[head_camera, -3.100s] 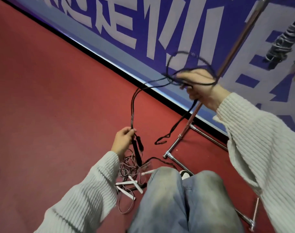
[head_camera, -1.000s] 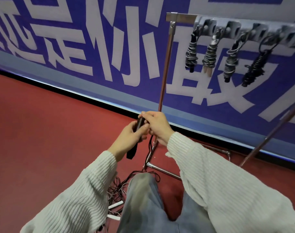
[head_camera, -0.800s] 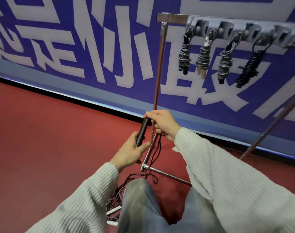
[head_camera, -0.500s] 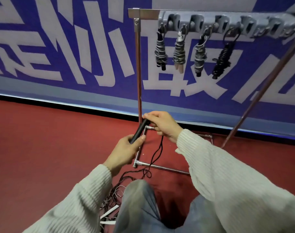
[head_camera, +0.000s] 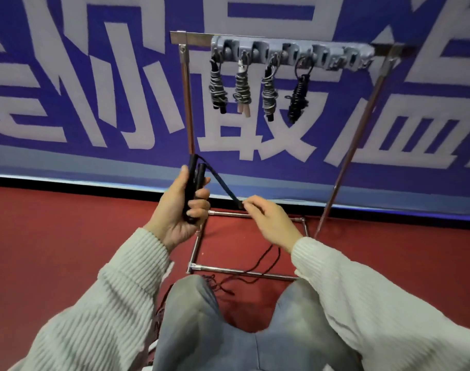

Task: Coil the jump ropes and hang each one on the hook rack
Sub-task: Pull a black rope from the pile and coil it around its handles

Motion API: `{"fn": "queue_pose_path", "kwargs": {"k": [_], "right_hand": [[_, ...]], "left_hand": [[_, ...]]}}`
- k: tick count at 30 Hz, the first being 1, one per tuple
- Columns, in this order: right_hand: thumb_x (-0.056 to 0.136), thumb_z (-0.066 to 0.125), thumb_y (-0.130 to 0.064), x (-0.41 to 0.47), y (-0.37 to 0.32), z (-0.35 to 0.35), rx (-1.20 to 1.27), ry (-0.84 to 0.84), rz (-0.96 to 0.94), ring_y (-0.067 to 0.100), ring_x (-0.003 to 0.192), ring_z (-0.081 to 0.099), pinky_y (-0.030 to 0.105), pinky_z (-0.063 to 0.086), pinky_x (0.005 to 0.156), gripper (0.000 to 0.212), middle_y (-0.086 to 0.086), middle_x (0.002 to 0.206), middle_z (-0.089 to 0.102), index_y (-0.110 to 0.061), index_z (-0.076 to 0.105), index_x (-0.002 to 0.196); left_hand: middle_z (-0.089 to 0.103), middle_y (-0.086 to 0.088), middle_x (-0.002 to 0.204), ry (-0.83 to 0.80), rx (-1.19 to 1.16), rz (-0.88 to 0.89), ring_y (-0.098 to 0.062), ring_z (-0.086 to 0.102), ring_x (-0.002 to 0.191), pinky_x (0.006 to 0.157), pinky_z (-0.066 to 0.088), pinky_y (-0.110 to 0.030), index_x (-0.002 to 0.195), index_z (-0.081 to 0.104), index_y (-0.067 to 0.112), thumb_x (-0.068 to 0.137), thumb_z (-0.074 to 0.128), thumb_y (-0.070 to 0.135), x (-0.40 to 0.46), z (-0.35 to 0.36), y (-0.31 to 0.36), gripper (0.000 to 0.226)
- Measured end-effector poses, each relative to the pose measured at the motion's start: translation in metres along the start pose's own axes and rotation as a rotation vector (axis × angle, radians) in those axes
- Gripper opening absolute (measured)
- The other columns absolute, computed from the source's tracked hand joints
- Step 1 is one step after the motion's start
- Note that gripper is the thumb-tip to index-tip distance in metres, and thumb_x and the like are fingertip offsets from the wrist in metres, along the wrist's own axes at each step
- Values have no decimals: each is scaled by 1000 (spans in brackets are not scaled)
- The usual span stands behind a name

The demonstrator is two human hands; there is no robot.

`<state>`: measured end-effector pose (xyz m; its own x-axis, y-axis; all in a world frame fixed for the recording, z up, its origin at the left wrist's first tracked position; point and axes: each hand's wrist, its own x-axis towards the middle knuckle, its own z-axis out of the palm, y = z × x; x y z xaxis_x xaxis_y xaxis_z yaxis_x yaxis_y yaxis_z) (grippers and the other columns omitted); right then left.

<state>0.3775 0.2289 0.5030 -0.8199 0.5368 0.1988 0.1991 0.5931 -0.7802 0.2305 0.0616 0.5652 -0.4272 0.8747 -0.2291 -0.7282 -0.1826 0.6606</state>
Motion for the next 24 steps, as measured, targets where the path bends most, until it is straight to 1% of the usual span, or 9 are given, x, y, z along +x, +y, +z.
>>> {"fn": "queue_pose_path", "kwargs": {"k": [2, 5, 7, 9, 12, 15, 18, 20, 24], "right_hand": [[102, 44, -49, -8, -2, -4, -362, -78, -74, 20, 89, 66, 39, 53, 83, 32, -5, 94, 72, -27, 66, 110], [105, 40, -45, -11, -18, -17, -655, -231, -191, 26, 97, 66, 44, 52, 86, 35, -1, 103, 72, -22, 66, 110], [107, 41, -41, -13, -43, -31, -707, -307, -291, 23, 94, 64, 42, 51, 82, 32, -3, 102, 70, -21, 67, 107], [106, 44, -38, -11, -70, -49, -702, -339, -358, 19, 88, 59, 38, 47, 77, 28, -7, 95, 65, -24, 67, 103], [106, 46, -36, 9, -86, -82, -619, -331, -309, 15, 84, 56, 36, 44, 78, 27, -8, 88, 62, -22, 65, 94], [107, 49, -30, 14, -69, -98, -287, -345, -130, 11, 70, 54, 32, 44, 71, 29, 6, 81, 61, -22, 68, 87], [106, 50, -21, -9, -39, -78, 239, -349, 90, 7, 49, 33, 23, 28, 47, 28, 0, 69, 43, -30, 70, 89], [106, 53, -31, -28, -25, -54, 298, -349, 148, 6, 48, 31, 21, 24, 44, 17, -8, 66, 42, -32, 70, 103], [105, 51, -42, -49, -30, -37, -79, -249, -80, 8, 72, 63, 32, 52, 72, 26, -11, 82, 70, -29, 74, 108]], "left_hand": [[51, -3, 76, 165, 412, 161, -7, 34, 44, 36, 28, -20, 102, 54, 17, 106, 47, 46, 15, 5, -8, 31], [65, -11, 94, 285, 1371, 455, -26, 58, 66, 59, 44, -35, 126, 52, 19, 107, 42, 36, 35, 0, -24, 27], [68, -11, 110, 235, 1951, 487, -38, 66, 93, 76, 50, -43, 140, 46, 25, 106, 40, 39, 36, -6, -34, 37], [67, -8, 121, -20, 2261, 444, -39, 66, 105, 81, 50, -43, 142, 45, 30, 105, 39, 43, 24, -4, -48, 40], [67, 4, 104, -381, 2207, 566, -30, 66, 94, 71, 44, -37, 122, 54, 29, 102, 40, 46, -6, 8, -66, 30], [55, 16, 81, -470, 1884, 750, -13, 57, 68, 63, 43, -32, 118, 57, 30, 99, 41, 46, -35, 24, -61, 29], [49, 12, 68, -312, 1308, 760, -7, 40, 54, 50, 34, -25, 117, 65, 16, 97, 51, 43, -42, 36, -39, 37], [46, -2, 68, -142, 1004, 700, -14, 37, 52, 48, 31, -25, 105, 62, 4, 92, 52, 49, -34, 39, -24, 47], [53, -2, 66, 120, 1217, 692, -16, 44, 51, 50, 37, -35, 96, 55, 14, 102, 52, 40, -10, 31, -29, 27]]}}
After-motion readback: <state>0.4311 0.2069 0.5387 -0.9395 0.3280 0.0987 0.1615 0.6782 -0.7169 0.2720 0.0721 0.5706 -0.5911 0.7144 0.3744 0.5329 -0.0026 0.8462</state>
